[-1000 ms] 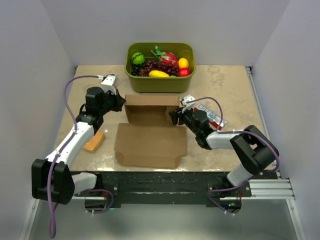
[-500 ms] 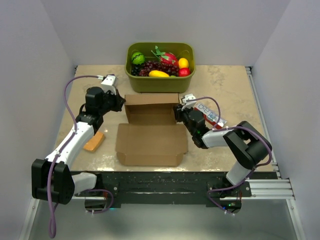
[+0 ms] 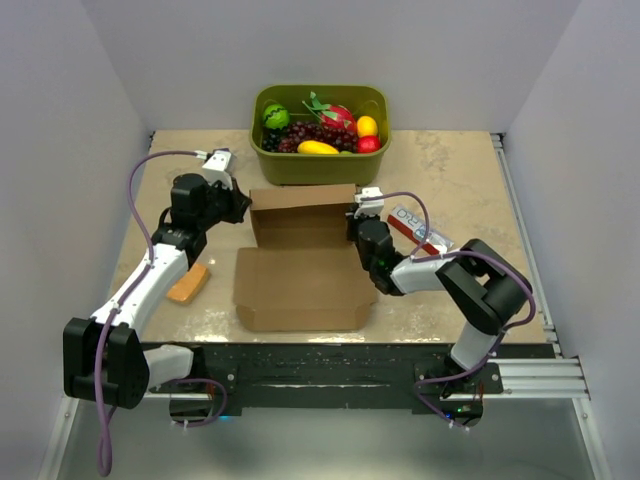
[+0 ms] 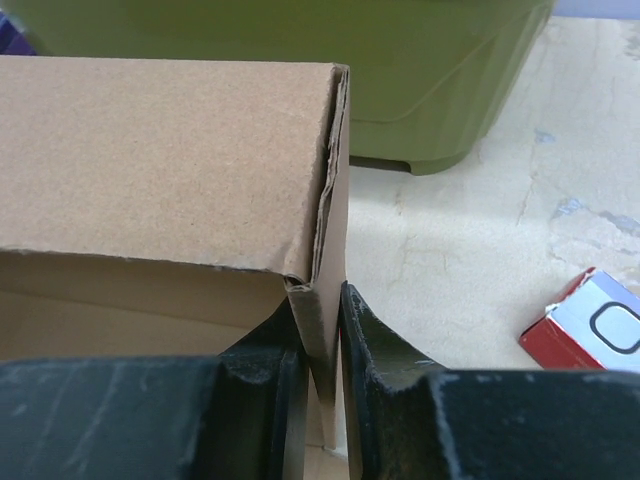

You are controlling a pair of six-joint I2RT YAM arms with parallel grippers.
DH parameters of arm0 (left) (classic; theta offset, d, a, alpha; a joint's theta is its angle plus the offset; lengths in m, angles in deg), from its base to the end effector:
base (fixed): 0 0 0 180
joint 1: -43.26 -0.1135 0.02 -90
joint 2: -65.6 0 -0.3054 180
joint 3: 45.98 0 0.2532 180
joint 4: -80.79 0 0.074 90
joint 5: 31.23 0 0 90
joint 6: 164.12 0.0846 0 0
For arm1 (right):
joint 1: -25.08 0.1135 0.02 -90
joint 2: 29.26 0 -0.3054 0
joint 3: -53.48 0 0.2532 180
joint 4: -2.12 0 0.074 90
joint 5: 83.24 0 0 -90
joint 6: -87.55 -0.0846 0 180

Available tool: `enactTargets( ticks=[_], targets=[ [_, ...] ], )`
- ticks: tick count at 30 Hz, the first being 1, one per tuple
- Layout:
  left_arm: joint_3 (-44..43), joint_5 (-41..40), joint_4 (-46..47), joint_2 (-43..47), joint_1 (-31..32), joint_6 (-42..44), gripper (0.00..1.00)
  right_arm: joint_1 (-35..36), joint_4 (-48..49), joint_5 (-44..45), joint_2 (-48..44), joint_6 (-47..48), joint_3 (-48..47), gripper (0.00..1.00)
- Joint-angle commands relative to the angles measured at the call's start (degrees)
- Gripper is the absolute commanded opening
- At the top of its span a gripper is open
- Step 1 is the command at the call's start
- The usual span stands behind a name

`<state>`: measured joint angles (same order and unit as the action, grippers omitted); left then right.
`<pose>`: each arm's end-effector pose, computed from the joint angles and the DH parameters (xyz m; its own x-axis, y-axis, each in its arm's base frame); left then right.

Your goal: Fold the paper box

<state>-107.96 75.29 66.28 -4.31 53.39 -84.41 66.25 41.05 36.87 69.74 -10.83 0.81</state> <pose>0.3002 -0.0781 0.3062 -0.4461 -0.0943 -0.8900 0.3533 0.8951 -0.2719 0.3204 0.2238 0.2130 -0.1243 0.0587 -0.9905 -0.1788 0.9806 0.0806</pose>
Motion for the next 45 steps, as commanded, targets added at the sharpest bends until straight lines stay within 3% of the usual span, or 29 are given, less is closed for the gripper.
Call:
enactTargets(
  ticks=[1,12,14,15,19,25,32,37,43,45],
  targets=[
    [0.99,4.58,-2.98,-0.58,0.86,-0.70,0.03,1.90,-3.33,5.47,1.63,-1.64,-2.44,0.00],
    [1.16,4.76,-2.37,-0.49,0.86,-0.97,0.03,2.34,-7.12,12.61,4.44,-4.45,-4.02,0.00],
    [1.07,4.84,-2.19,-0.23,0.86,-0.70,0.07,2.34,-6.76,11.64,4.27,-4.19,-3.93,0.00],
    [0.90,4.67,-2.10,-0.05,0.77,-0.62,0.14,2.34,-6.85,9.73,3.49,-4.19,-3.50,0.00],
    [1.51,3.97,-0.09,3.27,0.42,-0.18,0.59,2.25,-6.59,5.16,1.55,-2.44,-2.09,0.00],
    [4.67,2.82,5.45,11.98,-0.46,2.19,0.84,2.08,-9.65,-5.56,-3.71,0.03,0.46,0.00],
    [8.28,1.42,3.97,21.39,0.58,8.79,0.88,-1.87,-27.22,-16.28,-11.63,-2.25,-4.70,0.00],
    [10.30,-1.39,3.43,26.57,2.09,9.41,0.88,-4.42,-38.05,-18.59,-12.69,-3.92,-8.32,0.00],
    [13.37,-4.82,1.68,28.42,3.92,-0.25,0.88,-5.48,-42.53,-18.33,-11.99,-6.73,-10.08,0.00],
    [14.34,-9.46,1.41,29.39,7.09,-2.45,0.88,-5.57,-43.32,-18.42,-11.73,-6.91,-10.78,0.00]
  ],
)
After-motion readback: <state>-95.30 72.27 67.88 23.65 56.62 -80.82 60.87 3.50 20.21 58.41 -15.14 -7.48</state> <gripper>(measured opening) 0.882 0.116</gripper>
